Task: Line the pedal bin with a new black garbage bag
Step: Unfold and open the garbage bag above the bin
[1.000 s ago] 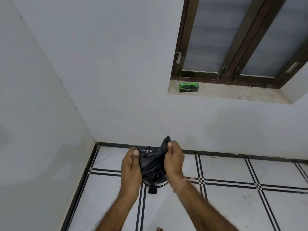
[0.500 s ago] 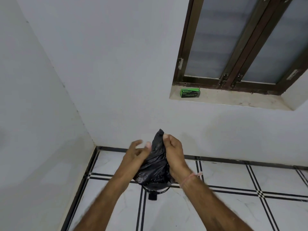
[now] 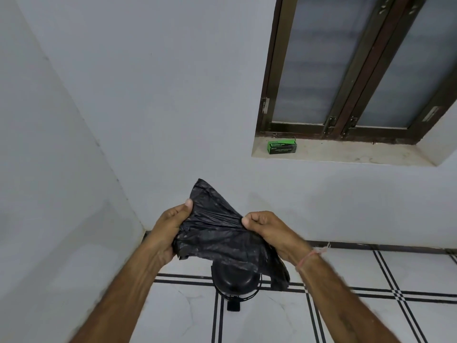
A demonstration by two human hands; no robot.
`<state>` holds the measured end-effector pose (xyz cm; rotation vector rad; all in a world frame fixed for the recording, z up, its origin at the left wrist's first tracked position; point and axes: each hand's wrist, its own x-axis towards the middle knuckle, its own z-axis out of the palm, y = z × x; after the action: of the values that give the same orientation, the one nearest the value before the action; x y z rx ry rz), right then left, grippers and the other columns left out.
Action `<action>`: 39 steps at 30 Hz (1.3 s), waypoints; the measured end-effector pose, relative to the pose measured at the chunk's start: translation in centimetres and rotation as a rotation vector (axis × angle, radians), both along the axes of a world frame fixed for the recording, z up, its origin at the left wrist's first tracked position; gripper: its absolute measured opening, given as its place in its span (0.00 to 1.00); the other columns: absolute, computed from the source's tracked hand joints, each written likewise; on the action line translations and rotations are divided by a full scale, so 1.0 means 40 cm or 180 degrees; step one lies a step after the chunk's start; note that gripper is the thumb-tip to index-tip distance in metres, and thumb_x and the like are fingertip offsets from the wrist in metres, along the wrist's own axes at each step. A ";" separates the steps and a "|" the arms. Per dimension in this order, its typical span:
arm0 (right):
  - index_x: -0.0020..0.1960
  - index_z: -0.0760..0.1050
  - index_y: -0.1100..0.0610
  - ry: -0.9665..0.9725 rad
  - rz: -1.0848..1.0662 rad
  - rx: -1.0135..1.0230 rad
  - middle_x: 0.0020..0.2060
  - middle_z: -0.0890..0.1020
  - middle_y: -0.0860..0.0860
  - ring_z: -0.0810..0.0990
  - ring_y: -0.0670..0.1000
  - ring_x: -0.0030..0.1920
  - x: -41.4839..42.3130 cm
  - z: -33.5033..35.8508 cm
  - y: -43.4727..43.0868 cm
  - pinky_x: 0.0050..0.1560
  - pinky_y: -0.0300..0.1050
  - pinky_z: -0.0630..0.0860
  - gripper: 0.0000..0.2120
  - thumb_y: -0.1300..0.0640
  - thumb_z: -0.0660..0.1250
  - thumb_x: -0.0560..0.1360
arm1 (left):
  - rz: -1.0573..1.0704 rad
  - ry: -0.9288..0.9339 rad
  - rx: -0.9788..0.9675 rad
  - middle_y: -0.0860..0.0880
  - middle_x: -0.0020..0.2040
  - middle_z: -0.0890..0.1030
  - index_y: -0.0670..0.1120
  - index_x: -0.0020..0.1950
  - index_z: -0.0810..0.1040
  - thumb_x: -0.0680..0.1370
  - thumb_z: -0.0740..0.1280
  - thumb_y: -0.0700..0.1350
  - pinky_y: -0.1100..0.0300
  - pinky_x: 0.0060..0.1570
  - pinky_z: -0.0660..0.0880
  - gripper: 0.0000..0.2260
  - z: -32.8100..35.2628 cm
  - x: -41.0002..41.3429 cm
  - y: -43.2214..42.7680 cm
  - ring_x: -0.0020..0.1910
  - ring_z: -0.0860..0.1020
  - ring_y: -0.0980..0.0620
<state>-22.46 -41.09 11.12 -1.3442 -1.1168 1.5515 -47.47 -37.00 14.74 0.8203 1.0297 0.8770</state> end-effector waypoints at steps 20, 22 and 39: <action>0.65 0.79 0.48 -0.0639 -0.0193 0.0359 0.59 0.85 0.46 0.84 0.46 0.60 -0.096 -0.030 0.004 0.63 0.46 0.78 0.24 0.37 0.75 0.73 | -0.0163 0.0033 0.0218 0.42 0.37 0.84 0.47 0.35 0.83 0.78 0.70 0.44 0.59 0.35 0.82 0.11 -0.038 0.049 -0.052 0.33 0.83 0.49; 0.56 0.83 0.60 -0.0364 0.0176 0.0218 0.51 0.88 0.54 0.86 0.52 0.51 -0.078 -0.046 0.016 0.57 0.49 0.80 0.18 0.47 0.75 0.76 | -0.0099 0.0000 0.0152 0.41 0.40 0.86 0.45 0.38 0.84 0.80 0.70 0.45 0.58 0.38 0.83 0.11 -0.036 0.042 -0.049 0.36 0.84 0.48; 0.75 0.70 0.41 -0.0612 0.0550 -0.0181 0.68 0.78 0.44 0.77 0.44 0.68 0.060 -0.099 -0.022 0.72 0.46 0.72 0.34 0.36 0.75 0.73 | 0.0349 0.0079 -0.0208 0.34 0.60 0.83 0.35 0.63 0.80 0.75 0.73 0.51 0.45 0.51 0.82 0.24 -0.067 -0.103 0.000 0.53 0.82 0.39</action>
<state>-20.05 -41.98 7.15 -1.4931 -1.3463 1.6127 -51.57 -37.00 12.06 0.7268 1.1278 0.9233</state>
